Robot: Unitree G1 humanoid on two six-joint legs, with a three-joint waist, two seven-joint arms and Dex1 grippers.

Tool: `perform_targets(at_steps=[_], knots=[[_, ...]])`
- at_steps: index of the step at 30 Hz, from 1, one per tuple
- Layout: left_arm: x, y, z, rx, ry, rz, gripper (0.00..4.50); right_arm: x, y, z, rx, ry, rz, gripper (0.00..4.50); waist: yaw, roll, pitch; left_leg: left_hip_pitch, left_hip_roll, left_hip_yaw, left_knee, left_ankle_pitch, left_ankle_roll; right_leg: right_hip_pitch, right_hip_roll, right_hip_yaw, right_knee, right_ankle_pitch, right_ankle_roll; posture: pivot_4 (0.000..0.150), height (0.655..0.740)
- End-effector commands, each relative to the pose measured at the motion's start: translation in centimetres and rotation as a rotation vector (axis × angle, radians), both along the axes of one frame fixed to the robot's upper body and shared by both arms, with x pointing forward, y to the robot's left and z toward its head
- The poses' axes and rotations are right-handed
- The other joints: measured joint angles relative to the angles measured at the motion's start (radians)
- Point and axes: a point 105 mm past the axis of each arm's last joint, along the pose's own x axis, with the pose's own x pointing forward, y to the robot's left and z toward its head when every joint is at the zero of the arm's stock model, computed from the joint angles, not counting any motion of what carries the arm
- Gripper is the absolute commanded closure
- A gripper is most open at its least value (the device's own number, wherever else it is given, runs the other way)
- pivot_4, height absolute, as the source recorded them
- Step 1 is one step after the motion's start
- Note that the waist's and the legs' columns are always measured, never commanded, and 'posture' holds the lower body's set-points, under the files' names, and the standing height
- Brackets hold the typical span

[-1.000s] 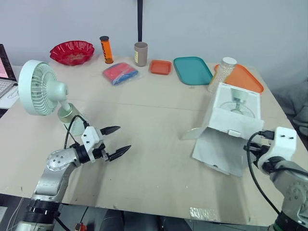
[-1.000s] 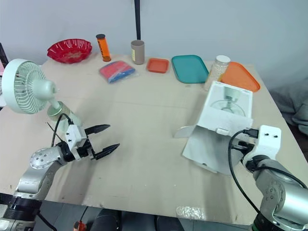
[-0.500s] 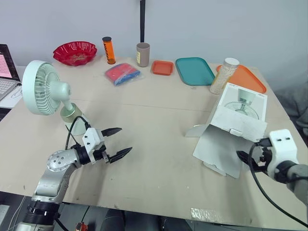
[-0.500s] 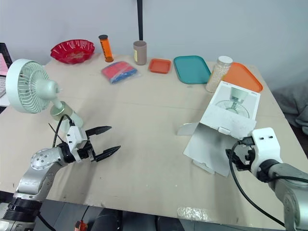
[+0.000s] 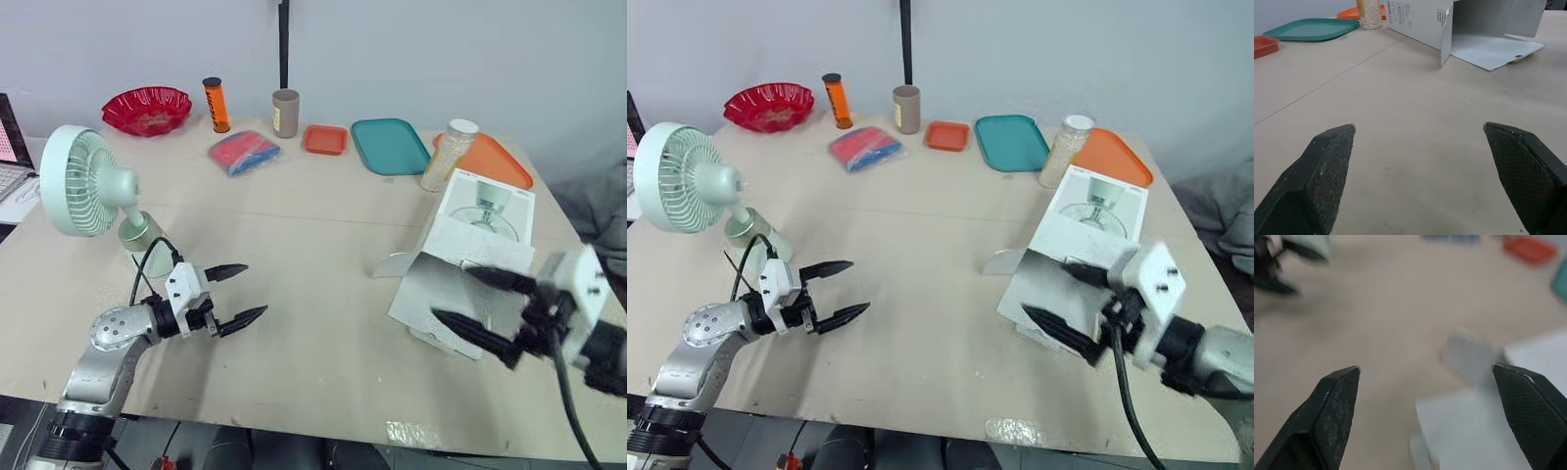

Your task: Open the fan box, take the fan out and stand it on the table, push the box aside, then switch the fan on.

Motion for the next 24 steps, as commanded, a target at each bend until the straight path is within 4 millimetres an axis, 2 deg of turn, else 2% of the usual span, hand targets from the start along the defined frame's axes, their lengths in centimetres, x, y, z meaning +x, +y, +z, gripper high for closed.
perform_targets(at_steps=[1, 6, 9, 12, 19, 24], knots=[[-0.4, 0.8, 1.5, -0.001, -0.069, 0.071, 0.0, 1.8, 2.1, -0.4, 0.03, -0.012, 0.083, 0.09, 0.008, 0.001, 0.0, 0.0, 0.0, 0.0, 0.0, 0.0, 0.0, 0.0, 0.0, 0.0, 0.0, 0.0, 0.0, 0.15, 0.7389], [-1.2, 1.9, 1.8, -0.011, -0.087, 0.185, 0.0, 5.2, 4.6, -1.2, 0.06, -0.042, 0.154, 0.09, 0.018, 0.0, 0.001, -0.003, -0.001, -0.001, 0.0, -0.001, 0.001, -0.001, -0.001, 0.0, -0.001, 0.001, -0.004, 0.15, 0.7389], [-2.8, 2.3, 1.9, -0.013, -0.075, 0.243, 0.0, 7.0, 6.7, -2.4, 0.076, -0.023, 0.237, 0.09, 0.014, 0.0, 0.001, -0.003, -0.001, -0.001, 0.0, -0.001, 0.001, -0.001, -0.001, 0.0, -0.001, 0.001, -0.004, 0.15, 0.7389], [-4.3, 2.5, 2.0, -0.022, -0.05, 0.295, 0.0, 8.3, 8.0, -2.0, 0.136, -0.041, 0.293, 0.09, 0.011, 0.001, 0.002, -0.002, -0.001, -0.001, 0.0, -0.001, 0.001, -0.001, -0.001, 0.0, 0.0, 0.001, -0.005, 0.15, 0.7389], [-6.2, 5.2, 3.4, -0.071, -0.09, 0.548, 0.0, 10.0, 10.2, -2.4, 0.149, -0.051, 0.362, 0.09, 0.016, 0.0, 0.002, -0.002, -0.001, -0.002, 0.0, -0.001, 0.001, -0.001, -0.001, -0.001, -0.001, 0.001, -0.005, 0.15, 0.7389], [-7.2, 8.0, 5.3, -0.101, -0.149, 0.689, 0.0, 10.0, 10.9, -2.5, 0.151, -0.054, 0.415, 0.09, 0.015, 0.0, 0.003, -0.002, -0.001, -0.002, 0.0, -0.001, 0.001, -0.001, -0.001, -0.001, 0.0, 0.001, -0.005, 0.15, 0.7389]])
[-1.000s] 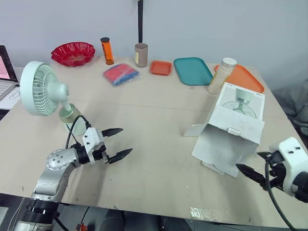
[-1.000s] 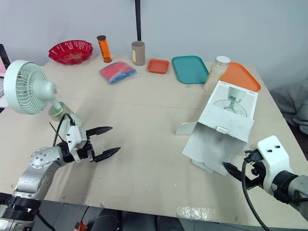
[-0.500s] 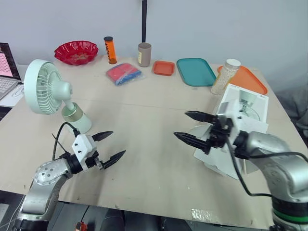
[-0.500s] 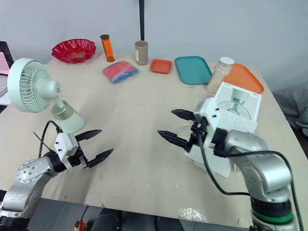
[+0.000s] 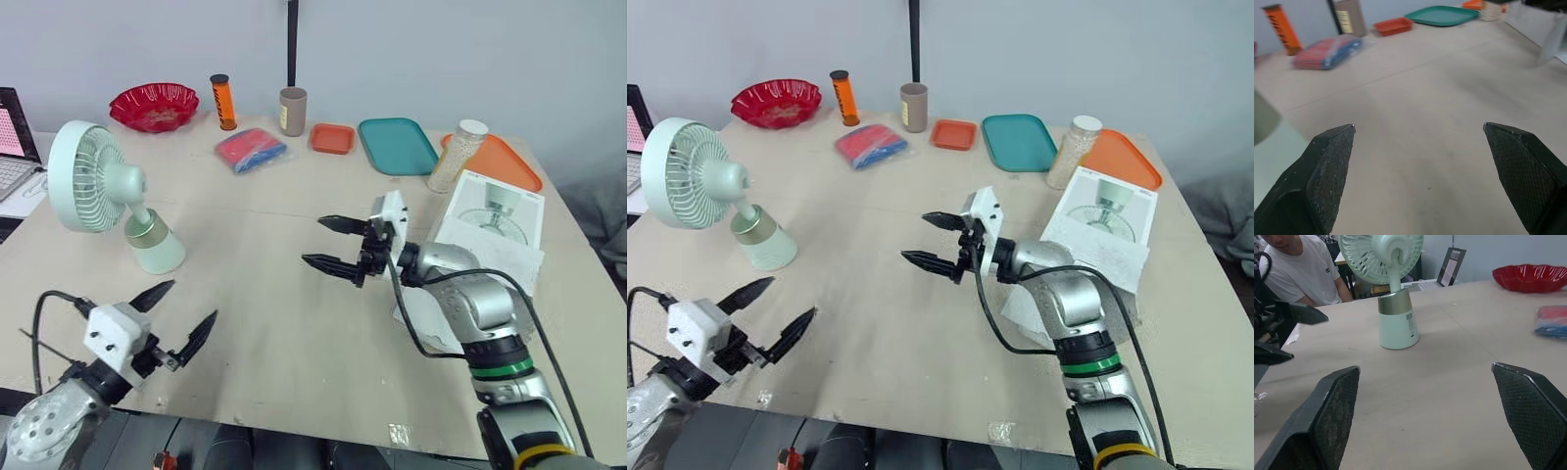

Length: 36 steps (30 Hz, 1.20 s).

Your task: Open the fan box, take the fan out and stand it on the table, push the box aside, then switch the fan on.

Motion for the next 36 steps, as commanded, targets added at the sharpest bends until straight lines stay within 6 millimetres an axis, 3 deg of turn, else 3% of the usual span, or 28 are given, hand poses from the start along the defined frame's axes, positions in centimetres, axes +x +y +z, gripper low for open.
perform_targets(at_steps=[1, 3, 10, 21, 28, 33, 36], knots=[[-1.0, 2.9, 3.3, -0.01, -0.12, 0.146, 0.0, -0.2, 0.7, 1.1, 0.012, -0.066, 0.057, 0.09, -0.001, 0.0, 0.0, 0.0, 0.0, 0.0, 0.0, 0.0, 0.0, 0.0, 0.0, 0.0, 0.0, 0.0, 0.0, 0.15, 0.7389], [-0.9, 5.5, 4.9, -0.009, -0.196, 0.259, 0.0, -0.2, 0.9, 0.7, 0.001, -0.063, 0.063, 0.09, 0.0, 0.0, 0.0, 0.0, 0.0, 0.0, 0.0, 0.0, 0.0, 0.0, 0.0, 0.0, 0.0, 0.0, 0.0, 0.15, 0.7389], [0.7, 10.1, 7.7, 0.024, -0.347, 0.466, 0.0, -0.6, 1.2, 0.1, -0.021, -0.072, 0.078, 0.09, 0.001, 0.0, 0.0, 0.0, 0.0, -0.001, 0.0, 0.0, 0.0, 0.0, 0.0, -0.001, 0.0, 0.0, 0.0, 0.15, 0.7389], [5.2, 10.1, 7.5, -0.011, -0.335, 0.455, 0.0, -1.0, 1.0, -0.2, -0.033, -0.087, 0.048, 0.09, 0.001, -0.001, 0.0, -0.001, 0.0, -0.003, 0.0, 0.001, -0.002, 0.0, 0.0, -0.004, 0.0, 0.001, -0.001, 0.15, 0.7389], [7.0, 9.4, 7.7, -0.012, -0.354, 0.431, 0.0, -1.3, 0.7, -0.4, -0.041, -0.09, 0.023, 0.09, 0.001, -0.001, 0.0, -0.001, 0.0, -0.004, -0.001, 0.001, -0.002, 0.0, 0.0, -0.005, 0.0, 0.001, -0.001, 0.15, 0.7389], [7.0, 9.5, 7.7, -0.017, -0.355, 0.426, 1.42, -1.5, 0.5, -0.6, -0.048, -0.093, 0.015, 0.0, 0.0, -0.001, 0.0, -0.001, 0.0, -0.004, -0.001, 0.001, -0.002, 0.0, 0.0, -0.005, 0.0, 0.001, -0.001, 0.15, 0.7389], [7.0, 9.6, 7.8, -0.011, -0.362, 0.432, 2.54, -1.5, 0.4, -0.8, -0.052, -0.094, 0.011, 0.0, 0.001, -0.001, 0.0, -0.001, 0.0, -0.005, -0.001, 0.001, -0.003, 0.0, 0.0, -0.006, 0.0, 0.001, -0.001, 0.15, 0.7389]])
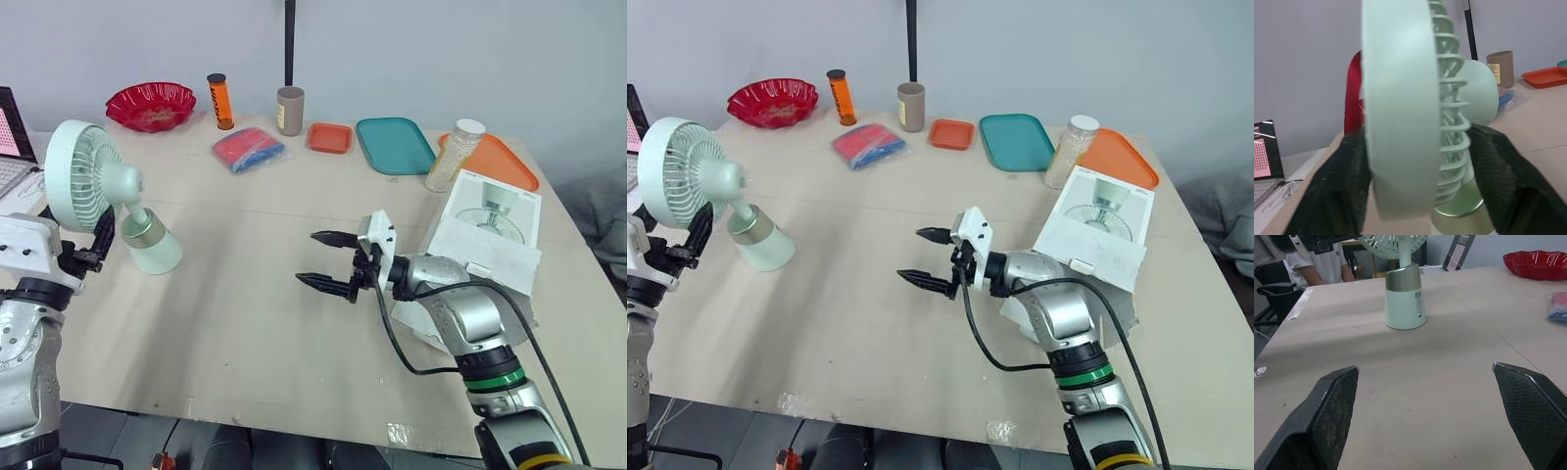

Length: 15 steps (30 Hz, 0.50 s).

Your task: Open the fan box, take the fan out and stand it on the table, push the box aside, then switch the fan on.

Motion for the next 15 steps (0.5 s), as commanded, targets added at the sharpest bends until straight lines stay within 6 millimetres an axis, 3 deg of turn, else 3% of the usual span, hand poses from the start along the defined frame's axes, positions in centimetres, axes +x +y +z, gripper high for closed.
perform_targets(at_steps=[1, 6, 15], knots=[[-0.3, 0.2, 1.3, 0.032, -0.052, 0.014, 2.64, -0.5, 0.0, 1.1, 0.01, -0.059, 0.004, 0.0, 0.0, 0.0, 0.0, 0.0, 0.0, 0.0, 0.0, 0.0, 0.0, 0.0, 0.0, 0.0, 0.0, 0.0, 0.0, 0.15, 0.7389], [-0.2, -0.9, 2.1, 0.025, -0.088, -0.031, 2.64, -0.4, 0.2, 1.1, 0.008, -0.062, 0.0, 0.0, 0.0, 0.0, 0.0, 0.0, 0.0, 0.0, 0.0, 0.0, 0.0, 0.0, 0.0, 0.0, 0.0, 0.0, 0.0, 0.15, 0.7389], [0.1, -7.7, 5.0, -0.012, -0.149, -0.289, 2.64, 1.0, 1.1, 3.2, 0.07, -0.049, -0.068, 0.0, 0.002, -0.004, 0.002, -0.002, 0.0, -0.002, 0.0, 0.001, -0.001, 0.0, 0.0, -0.002, 0.0, 0.0, 0.0, 0.15, 0.7389]])
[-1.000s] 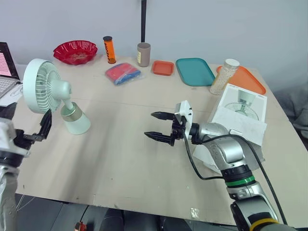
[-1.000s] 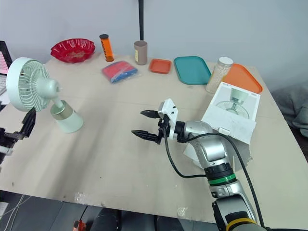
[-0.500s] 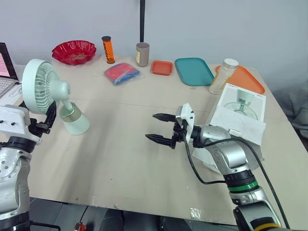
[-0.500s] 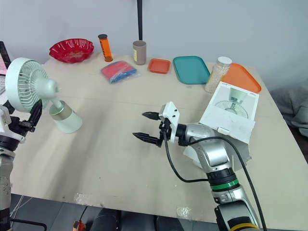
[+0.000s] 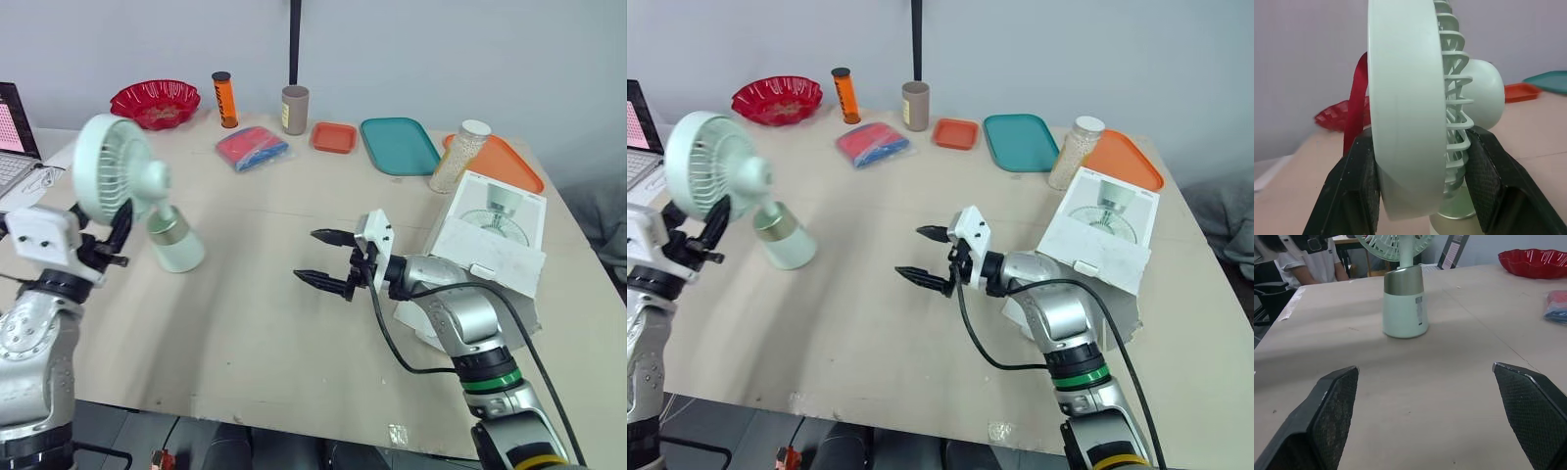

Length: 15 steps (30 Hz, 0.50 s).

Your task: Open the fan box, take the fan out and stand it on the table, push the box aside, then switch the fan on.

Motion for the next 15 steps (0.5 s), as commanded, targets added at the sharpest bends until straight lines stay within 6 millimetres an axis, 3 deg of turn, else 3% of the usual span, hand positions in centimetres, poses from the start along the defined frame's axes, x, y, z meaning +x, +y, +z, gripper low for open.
perform_targets(at_steps=[1, 5, 15], knots=[[-0.9, -2.8, 3.3, 0.02, -0.12, -0.089, 2.64, 0.3, 0.3, 2.4, 0.046, -0.043, -0.022, 0.0, 0.0, 0.0, 0.0, 0.0, 0.0, 0.0, 0.0, 0.0, 0.0, 0.0, 0.0, 0.0, 0.0, 0.0, 0.0, 0.15, 0.7389], [0.1, -6.8, 2.8, 0.041, -0.084, -0.196, 2.64, 1.7, 1.5, 3.7, 0.052, -0.037, -0.106, 0.0, -0.001, 0.0, 0.0, 0.0, 0.0, 0.0, 0.0, 0.0, 0.0, 0.0, 0.0, 0.0, 0.0, 0.0, 0.0, 0.15, 0.7389], [0.9, -10.2, 3.4, 0.014, -0.082, -0.301, 2.64, 2.6, 3.3, 5.0, 0.078, -0.03, -0.186, 0.0, -0.001, 0.0, 0.0, 0.0, 0.0, 0.0, 0.0, 0.0, -0.001, -0.001, 0.0, 0.0, 0.0, 0.0, -0.001, 0.15, 0.7389]])
